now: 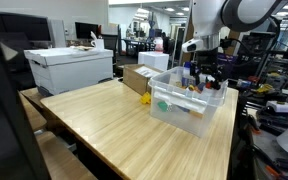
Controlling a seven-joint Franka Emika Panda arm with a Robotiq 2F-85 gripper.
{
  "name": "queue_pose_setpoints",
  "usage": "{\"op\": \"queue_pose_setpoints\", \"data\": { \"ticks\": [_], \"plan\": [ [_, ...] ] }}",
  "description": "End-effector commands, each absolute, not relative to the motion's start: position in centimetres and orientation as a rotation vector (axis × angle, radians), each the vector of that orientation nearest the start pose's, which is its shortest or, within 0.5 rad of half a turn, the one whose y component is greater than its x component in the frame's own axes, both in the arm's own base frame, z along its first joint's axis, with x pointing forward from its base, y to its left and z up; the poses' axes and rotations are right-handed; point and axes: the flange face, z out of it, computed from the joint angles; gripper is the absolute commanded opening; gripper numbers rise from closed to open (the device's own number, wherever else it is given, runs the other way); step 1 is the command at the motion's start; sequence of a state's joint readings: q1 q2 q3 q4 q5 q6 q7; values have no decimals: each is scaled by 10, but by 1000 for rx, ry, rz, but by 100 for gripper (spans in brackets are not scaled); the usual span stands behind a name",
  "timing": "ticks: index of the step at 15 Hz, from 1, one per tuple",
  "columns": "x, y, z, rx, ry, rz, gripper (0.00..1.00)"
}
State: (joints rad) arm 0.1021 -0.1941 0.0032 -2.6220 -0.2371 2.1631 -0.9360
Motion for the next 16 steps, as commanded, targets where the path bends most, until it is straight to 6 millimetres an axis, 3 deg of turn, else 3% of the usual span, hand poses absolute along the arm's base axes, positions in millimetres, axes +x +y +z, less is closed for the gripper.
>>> {"op": "queue_pose_setpoints", "data": {
  "ticks": [1, 10, 11, 12, 16],
  "plan": [
    [385, 23, 285, -2637, -1845, 521, 100],
    [380, 20, 274, -2612, -1850, 564, 100],
    [379, 19, 272, -2609, -1846, 572, 75],
    [379, 19, 272, -2608, -1845, 573, 75],
    [379, 19, 270, -2598, -1829, 583, 51]
  ]
}}
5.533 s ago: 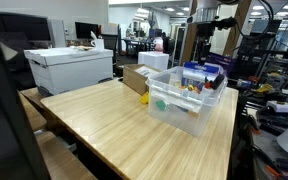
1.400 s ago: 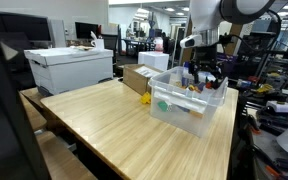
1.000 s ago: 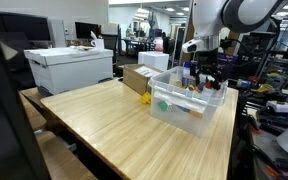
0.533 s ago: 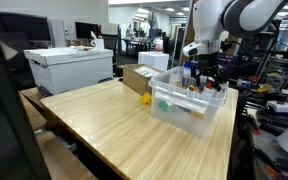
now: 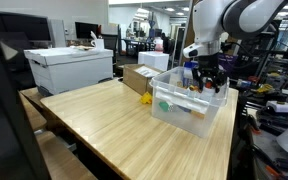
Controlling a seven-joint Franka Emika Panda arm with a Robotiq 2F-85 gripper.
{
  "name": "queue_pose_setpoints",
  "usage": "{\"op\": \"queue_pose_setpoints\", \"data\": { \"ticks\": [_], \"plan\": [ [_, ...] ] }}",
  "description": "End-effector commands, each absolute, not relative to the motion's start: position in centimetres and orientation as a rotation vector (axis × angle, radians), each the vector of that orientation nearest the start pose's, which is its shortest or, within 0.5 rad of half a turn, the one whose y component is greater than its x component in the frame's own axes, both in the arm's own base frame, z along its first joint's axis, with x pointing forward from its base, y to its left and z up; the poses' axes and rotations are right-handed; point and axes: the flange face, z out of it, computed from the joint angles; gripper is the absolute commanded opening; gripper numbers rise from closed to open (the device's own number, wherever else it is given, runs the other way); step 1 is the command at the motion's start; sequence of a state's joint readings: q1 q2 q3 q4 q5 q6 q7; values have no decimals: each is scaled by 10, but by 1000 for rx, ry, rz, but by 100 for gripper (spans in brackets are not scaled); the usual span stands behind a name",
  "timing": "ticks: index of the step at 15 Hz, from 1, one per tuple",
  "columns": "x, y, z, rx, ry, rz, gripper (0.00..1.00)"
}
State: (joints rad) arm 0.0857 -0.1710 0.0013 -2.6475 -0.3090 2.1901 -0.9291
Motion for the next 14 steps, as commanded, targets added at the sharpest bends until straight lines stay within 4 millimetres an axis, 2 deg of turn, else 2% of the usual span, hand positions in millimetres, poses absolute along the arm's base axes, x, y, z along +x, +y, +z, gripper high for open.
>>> {"op": "queue_pose_setpoints", "data": {
  "ticks": [1, 3, 4, 9, 14],
  "plan": [
    [379, 19, 269, -2594, -1823, 582, 45],
    [378, 20, 269, -2584, -1814, 577, 36],
    [379, 20, 270, -2583, -1811, 570, 34],
    [382, 30, 272, -2558, -1785, 518, 34],
    [384, 48, 274, -2512, -1769, 461, 34]
  ]
}}
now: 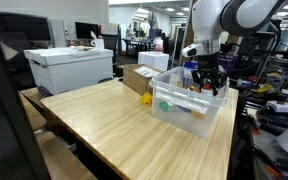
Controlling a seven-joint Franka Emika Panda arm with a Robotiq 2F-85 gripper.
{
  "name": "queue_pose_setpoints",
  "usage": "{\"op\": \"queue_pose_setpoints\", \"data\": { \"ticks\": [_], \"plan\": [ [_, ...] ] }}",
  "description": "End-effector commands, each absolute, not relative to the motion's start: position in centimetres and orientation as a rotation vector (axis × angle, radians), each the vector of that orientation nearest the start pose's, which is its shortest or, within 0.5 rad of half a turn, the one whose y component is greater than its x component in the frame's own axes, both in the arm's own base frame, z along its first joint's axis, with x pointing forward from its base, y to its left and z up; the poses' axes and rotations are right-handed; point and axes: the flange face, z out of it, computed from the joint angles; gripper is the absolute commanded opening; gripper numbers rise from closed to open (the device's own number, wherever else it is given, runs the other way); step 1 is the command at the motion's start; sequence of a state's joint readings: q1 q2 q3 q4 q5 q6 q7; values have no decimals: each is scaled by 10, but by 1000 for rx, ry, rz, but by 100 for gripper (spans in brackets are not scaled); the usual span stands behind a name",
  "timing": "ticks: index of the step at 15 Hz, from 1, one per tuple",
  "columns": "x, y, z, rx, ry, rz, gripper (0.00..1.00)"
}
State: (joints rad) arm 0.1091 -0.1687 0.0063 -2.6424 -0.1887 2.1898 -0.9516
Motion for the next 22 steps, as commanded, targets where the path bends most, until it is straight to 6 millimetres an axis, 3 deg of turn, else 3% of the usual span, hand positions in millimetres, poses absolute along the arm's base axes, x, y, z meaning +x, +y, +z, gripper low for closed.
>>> {"op": "queue_pose_setpoints", "data": {
  "ticks": [1, 7, 14, 15, 22],
  "plan": [
    [384, 53, 274, -2498, -1772, 449, 34],
    [390, 75, 285, -2472, -1803, 433, 34],
    [400, 83, 309, -2478, -1819, 478, 34],
    [405, 86, 327, -2482, -1821, 477, 34],
    [428, 97, 384, -2517, -1852, 412, 34]
  ]
}}
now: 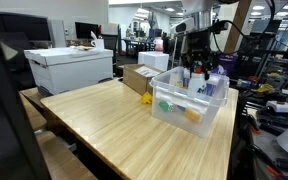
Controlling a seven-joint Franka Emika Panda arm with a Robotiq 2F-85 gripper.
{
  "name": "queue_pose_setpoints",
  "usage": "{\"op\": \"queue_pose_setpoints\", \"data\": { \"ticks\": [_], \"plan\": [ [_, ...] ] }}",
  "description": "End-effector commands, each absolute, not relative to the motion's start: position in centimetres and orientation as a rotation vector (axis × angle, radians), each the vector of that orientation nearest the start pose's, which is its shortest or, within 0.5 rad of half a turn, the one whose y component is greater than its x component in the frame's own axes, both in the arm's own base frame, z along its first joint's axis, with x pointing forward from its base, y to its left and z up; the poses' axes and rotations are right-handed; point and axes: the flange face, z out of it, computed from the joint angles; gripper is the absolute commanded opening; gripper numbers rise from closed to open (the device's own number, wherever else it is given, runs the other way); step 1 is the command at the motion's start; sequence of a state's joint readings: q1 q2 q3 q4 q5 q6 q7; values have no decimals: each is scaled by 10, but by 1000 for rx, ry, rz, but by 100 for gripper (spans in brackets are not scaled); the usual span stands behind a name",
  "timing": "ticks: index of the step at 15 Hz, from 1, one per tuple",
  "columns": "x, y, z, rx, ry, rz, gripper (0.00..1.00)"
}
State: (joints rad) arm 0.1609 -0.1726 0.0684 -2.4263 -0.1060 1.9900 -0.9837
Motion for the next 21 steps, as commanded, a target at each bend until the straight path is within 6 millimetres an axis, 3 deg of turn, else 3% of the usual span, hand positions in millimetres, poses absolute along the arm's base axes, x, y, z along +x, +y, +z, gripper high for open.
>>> {"op": "queue_pose_setpoints", "data": {
  "ticks": [1, 9, 15, 21],
  "plan": [
    [431, 99, 390, -2523, -1854, 399, 34],
    [466, 99, 441, -2625, -1860, 309, 34],
    [505, 69, 479, -2771, -1773, 221, 34],
    [542, 28, 497, -2940, -1660, 248, 34]
  ]
}}
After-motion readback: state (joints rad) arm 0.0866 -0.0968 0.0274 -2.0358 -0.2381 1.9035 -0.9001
